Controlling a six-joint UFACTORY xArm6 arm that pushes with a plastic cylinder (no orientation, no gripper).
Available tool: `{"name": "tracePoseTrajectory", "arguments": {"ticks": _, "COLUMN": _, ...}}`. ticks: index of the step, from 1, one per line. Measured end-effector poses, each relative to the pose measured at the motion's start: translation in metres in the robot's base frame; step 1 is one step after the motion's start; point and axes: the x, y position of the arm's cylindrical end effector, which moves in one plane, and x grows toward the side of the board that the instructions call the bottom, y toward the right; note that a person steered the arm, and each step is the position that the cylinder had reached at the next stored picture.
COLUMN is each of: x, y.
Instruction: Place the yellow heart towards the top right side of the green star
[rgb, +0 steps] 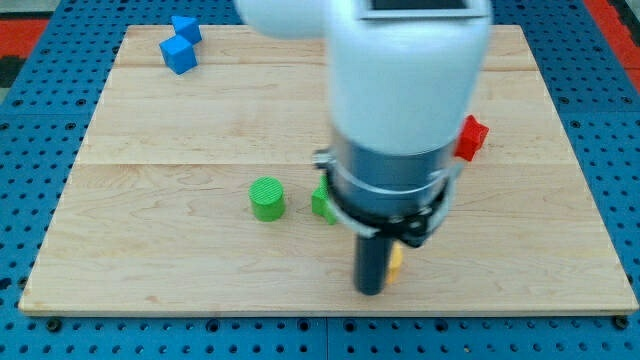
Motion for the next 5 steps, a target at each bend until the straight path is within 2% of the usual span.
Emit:
{"name": "tracePoseTrajectory", "arguments": {"ticks": 1, "x": -0.026, "y": 0.023}}
{"name": "tracePoseTrajectory", "arguments": {"ticks": 2, "x": -0.022, "y": 0.095}}
{"name": "tracePoseTrajectory", "arguments": {"ticks": 3, "x": -0.036, "y": 0.091}}
{"name": "tracePoseTrajectory", "arguments": {"ticks": 4, "x": -0.040, "y": 0.024}}
{"name": "tracePoseTrajectory", "arguments": {"ticks": 5, "x": -0.050, "y": 0.018}}
